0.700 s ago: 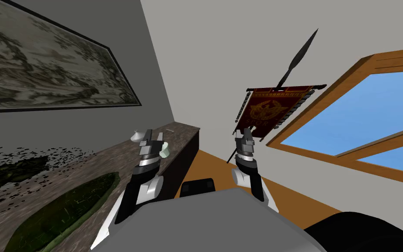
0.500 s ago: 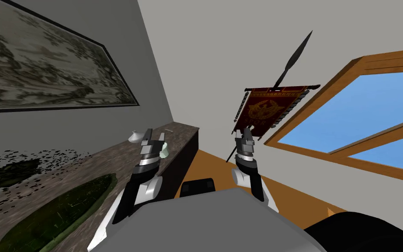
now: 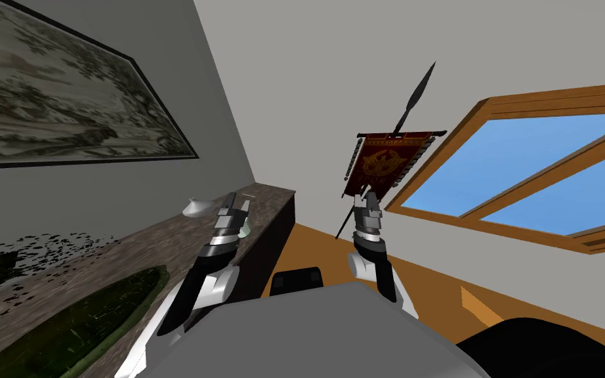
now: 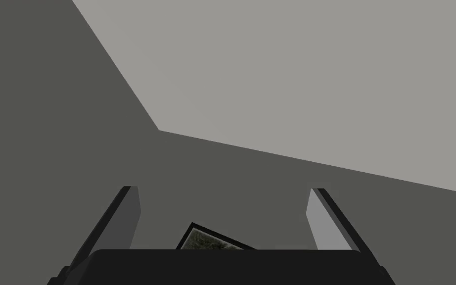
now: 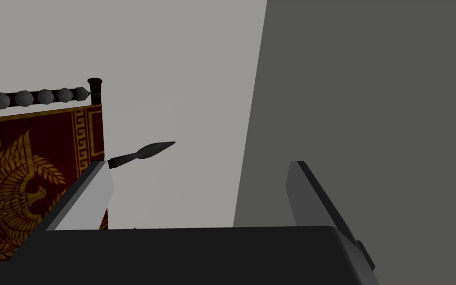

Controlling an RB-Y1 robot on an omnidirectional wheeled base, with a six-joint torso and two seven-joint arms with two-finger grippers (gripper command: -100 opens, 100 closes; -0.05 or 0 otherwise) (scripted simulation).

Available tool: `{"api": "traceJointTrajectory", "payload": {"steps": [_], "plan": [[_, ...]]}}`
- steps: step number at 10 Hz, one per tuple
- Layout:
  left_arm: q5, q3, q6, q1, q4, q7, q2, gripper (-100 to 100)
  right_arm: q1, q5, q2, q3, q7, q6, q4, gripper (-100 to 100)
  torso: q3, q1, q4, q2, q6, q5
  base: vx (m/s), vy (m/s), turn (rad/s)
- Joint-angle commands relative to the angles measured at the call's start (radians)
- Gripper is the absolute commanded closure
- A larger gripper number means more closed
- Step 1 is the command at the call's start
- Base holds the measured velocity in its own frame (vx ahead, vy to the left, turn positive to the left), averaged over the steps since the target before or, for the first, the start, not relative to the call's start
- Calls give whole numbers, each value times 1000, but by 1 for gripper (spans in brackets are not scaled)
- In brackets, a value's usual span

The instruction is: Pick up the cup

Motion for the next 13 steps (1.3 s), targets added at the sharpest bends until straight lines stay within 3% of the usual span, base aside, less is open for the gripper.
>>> {"api": "traceJointTrajectory", "payload": {"steps": [1, 9, 11, 13], "plan": [[22, 10, 50, -8, -9, -11, 36, -100, 0, 0, 0, 0, 0, 0, 0, 0, 0, 0, 0, 0, 0, 0, -63, 9, -213], [92, 44, 266, -30, -41, -45, 124, -100, 0, 0, 0, 0, 0, 0, 0, 0, 0, 1, 0, 0, -1, 0, -54, 13, -115], [92, 44, 298, -30, -41, -45, 124, -100, 0, 0, 0, 0, 0, 0, 0, 0, 0, 1, 0, 0, -1, 0, -33, 8, -47], [113, 56, 364, -36, -49, -53, 146, -100, 0, 0, 0, 0, 0, 0, 0, 0, -1, 1, 0, -1, 0, 0, -48, 10, -135]]}}
